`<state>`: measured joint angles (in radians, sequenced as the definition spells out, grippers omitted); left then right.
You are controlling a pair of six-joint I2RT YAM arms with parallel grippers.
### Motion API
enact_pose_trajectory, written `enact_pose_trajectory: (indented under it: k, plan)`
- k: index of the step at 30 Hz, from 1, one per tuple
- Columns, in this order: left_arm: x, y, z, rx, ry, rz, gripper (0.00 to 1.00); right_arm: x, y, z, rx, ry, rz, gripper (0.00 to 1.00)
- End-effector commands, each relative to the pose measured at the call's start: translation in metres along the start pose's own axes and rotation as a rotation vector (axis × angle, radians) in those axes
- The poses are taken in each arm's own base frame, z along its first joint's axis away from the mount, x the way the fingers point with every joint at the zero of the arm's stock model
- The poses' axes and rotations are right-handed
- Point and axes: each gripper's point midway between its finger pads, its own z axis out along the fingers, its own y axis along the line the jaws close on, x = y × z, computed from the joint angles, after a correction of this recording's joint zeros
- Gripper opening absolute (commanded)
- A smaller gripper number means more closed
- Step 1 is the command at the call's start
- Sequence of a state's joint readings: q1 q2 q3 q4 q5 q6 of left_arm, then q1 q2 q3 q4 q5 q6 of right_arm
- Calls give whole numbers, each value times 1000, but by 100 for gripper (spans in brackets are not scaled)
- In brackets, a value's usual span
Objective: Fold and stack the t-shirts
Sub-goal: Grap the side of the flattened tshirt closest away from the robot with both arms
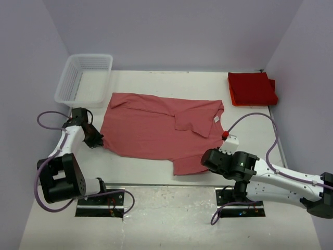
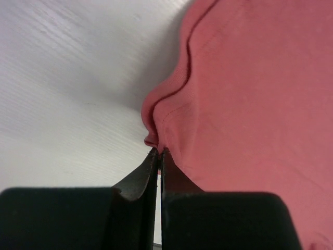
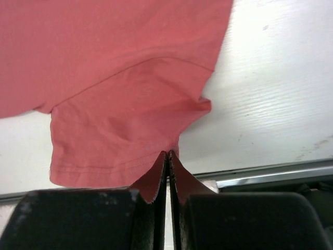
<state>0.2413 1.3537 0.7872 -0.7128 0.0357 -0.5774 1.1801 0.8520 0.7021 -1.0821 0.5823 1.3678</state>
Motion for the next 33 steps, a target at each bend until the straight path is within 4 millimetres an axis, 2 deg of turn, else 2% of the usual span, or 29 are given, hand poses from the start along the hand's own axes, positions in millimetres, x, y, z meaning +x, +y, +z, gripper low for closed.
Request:
enact_pose_trajectory:
  k: [1, 5, 9, 11, 16, 20, 27, 33]
  plan:
    - [16, -17, -10, 117, 24, 63, 0, -31, -16, -17, 77, -90, 53, 0]
    - [19, -20, -9, 123, 3, 80, 0, -42, -28, -24, 132, -111, 64, 0]
    - [17, -29, -4, 170, -2, 75, 0, -58, -24, -25, 156, -127, 62, 0]
    - [12, -33, -3, 172, -4, 67, 0, -77, -17, -25, 153, -147, 59, 0]
    - [-14, -56, -13, 237, -74, 15, 0, -125, -7, -24, 164, -194, 26, 0]
    - [-35, -70, -19, 267, -124, 1, 0, -155, 7, -17, 163, -204, 7, 0]
    - [-76, -91, -31, 285, -197, -18, 0, -188, 24, 6, 174, -159, -35, 0]
    - [-106, -106, -35, 282, -242, -28, 0, -205, 21, 25, 204, -131, -46, 0]
